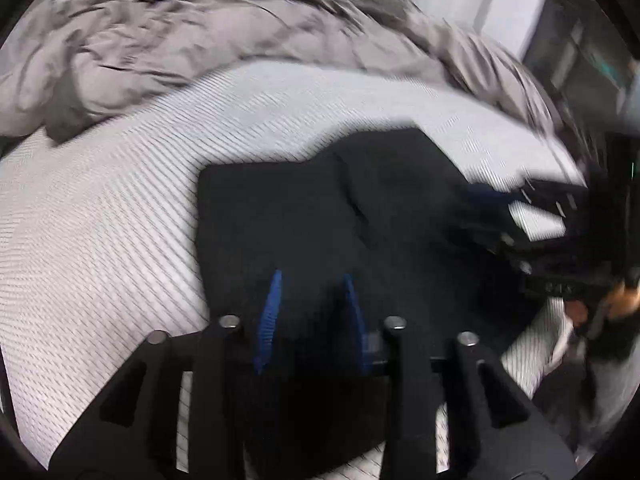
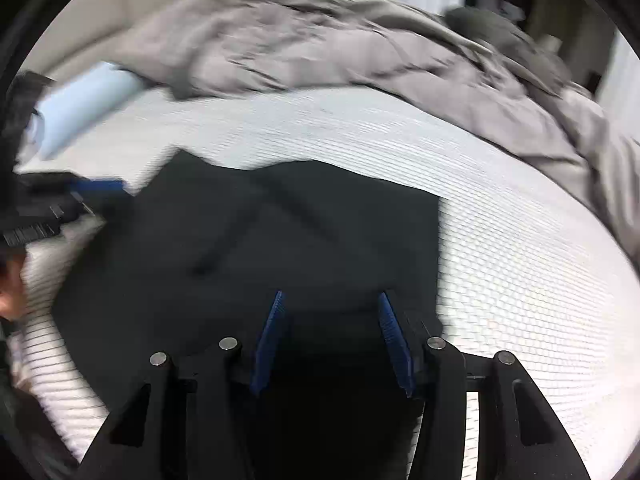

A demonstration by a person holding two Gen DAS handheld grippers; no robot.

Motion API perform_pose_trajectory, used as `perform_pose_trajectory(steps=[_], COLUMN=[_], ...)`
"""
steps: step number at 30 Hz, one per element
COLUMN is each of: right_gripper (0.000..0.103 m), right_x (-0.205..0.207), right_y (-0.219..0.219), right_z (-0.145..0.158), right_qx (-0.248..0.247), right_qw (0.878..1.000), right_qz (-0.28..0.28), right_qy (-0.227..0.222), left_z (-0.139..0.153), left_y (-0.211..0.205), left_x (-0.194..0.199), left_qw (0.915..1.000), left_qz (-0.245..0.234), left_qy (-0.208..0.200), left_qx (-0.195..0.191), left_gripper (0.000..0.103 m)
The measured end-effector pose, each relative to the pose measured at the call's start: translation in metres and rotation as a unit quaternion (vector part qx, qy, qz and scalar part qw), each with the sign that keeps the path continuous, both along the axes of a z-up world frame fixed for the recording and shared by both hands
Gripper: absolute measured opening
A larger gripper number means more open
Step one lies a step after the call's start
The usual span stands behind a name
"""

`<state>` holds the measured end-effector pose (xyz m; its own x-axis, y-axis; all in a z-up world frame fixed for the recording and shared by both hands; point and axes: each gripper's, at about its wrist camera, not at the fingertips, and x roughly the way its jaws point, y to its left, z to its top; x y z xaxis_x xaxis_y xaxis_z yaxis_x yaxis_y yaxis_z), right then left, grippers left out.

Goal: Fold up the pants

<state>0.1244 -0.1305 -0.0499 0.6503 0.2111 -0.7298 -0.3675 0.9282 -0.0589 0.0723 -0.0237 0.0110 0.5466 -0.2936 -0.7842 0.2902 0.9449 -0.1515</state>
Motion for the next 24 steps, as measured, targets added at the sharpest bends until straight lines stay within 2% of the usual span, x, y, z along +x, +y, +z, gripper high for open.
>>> perform_pose_trajectory(steps=[2,4,7,8,9,10,12,13,15,16,17,18,19,21,24], right_gripper=[0.052,0.052,0.051,0.051,0.05,0.05,0.051,0.051,0.055,0.058,0.058,0.058,0.057,0.057,0.055], right_x=[-0.006,-0.01,-0.019,-0.023,-0.031,-0.037,-0.048,-0.052,-0.055,-0.048,-0.044,-0.038,-0.035,-0.043,-0.062], right_y=[0.013,0.024,0.003,-0.007,-0.019,-0.024,-0.02,-0.009,0.009,0.013,0.021,0.025,0.023,0.007,-0.038], right_z=[-0.007,-0.032,-0.036,-0.033,-0.027,-0.021,-0.01,-0.005,-0.007,-0.013,-0.022,-0.036,-0.044,-0.046,-0.031], right_qx=[0.012,-0.017,-0.055,-0.05,-0.024,-0.013,-0.001,0.013,0.03,0.025,0.011,-0.02,-0.041,-0.05,-0.037], right_qw=[0.999,0.998,0.998,0.998,1.0,1.0,1.0,1.0,0.998,0.998,0.998,0.998,0.997,0.998,0.999], right_qz=[0.028,0.036,0.012,0.005,0.004,0.0,-0.007,0.016,0.059,0.064,0.065,0.058,0.052,0.047,0.024], right_qy=[0.016,0.043,0.024,0.022,0.018,0.011,-0.004,-0.011,-0.014,-0.01,0.001,0.017,0.025,0.016,-0.003], left_z=[-0.013,-0.012,-0.005,0.002,0.009,0.02,0.028,0.026,0.012,-0.002,-0.008,-0.013,-0.013,-0.011,-0.009], left_y=[-0.016,-0.012,0.014,0.02,0.022,0.017,-0.001,-0.016,-0.035,-0.042,-0.046,-0.044,-0.041,-0.024,0.007], left_x=[-0.014,-0.023,-0.037,-0.044,-0.046,-0.051,-0.054,-0.052,-0.047,-0.045,-0.049,-0.053,-0.057,-0.065,-0.083], left_qw=[0.9981,0.9983,0.9983,0.9978,0.9982,0.9988,0.9986,0.9983,0.9979,0.997,0.9959,0.9939,0.9931,0.9946,0.9972], left_qz=[-0.023,-0.029,0.024,0.042,0.044,0.033,0.003,-0.021,-0.055,-0.069,-0.073,-0.083,-0.089,-0.085,-0.063], left_qy=[-0.009,-0.007,-0.006,-0.013,-0.02,-0.034,-0.054,-0.055,-0.032,-0.012,-0.013,-0.022,-0.027,-0.026,-0.023], left_qx=[0.056,0.051,0.054,0.048,0.034,0.009,0.001,0.008,0.014,0.033,0.051,0.07,0.071,0.053,0.033], left_gripper=[0.039,0.039,0.039,0.039,0.039,0.039,0.041,0.041,0.041,0.041,0.041,0.041,0.041,0.041,0.045])
